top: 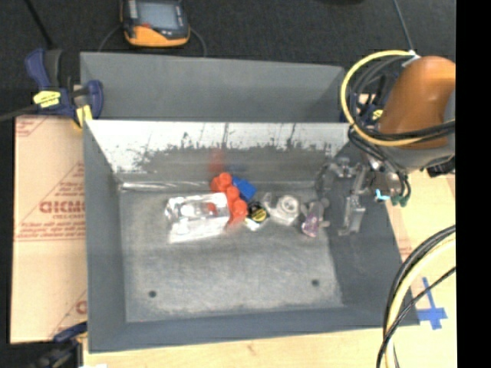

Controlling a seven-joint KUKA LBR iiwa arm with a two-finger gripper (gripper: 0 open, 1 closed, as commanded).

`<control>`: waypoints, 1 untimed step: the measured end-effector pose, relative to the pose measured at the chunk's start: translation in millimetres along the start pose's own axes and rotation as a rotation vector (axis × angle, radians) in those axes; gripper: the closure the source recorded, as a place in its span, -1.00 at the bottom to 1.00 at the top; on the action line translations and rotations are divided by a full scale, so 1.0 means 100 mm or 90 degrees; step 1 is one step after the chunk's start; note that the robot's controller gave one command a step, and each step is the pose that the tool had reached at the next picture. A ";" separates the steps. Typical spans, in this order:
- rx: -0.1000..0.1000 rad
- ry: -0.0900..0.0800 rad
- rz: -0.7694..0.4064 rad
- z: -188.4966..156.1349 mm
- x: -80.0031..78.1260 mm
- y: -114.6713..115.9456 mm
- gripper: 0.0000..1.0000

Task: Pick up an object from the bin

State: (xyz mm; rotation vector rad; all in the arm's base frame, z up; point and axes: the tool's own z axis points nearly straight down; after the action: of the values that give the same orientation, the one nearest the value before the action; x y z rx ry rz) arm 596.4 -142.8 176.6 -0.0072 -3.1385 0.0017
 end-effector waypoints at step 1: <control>0.000 -0.001 -0.091 1.10 -0.22 -0.22 -1.00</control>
Offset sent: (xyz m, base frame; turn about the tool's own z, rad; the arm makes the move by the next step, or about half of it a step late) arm 0.0222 -0.0206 -0.1066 -0.1452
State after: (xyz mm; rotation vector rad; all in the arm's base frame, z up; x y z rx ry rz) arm 617.9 -164.9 66.6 0.2175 -3.1319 0.0004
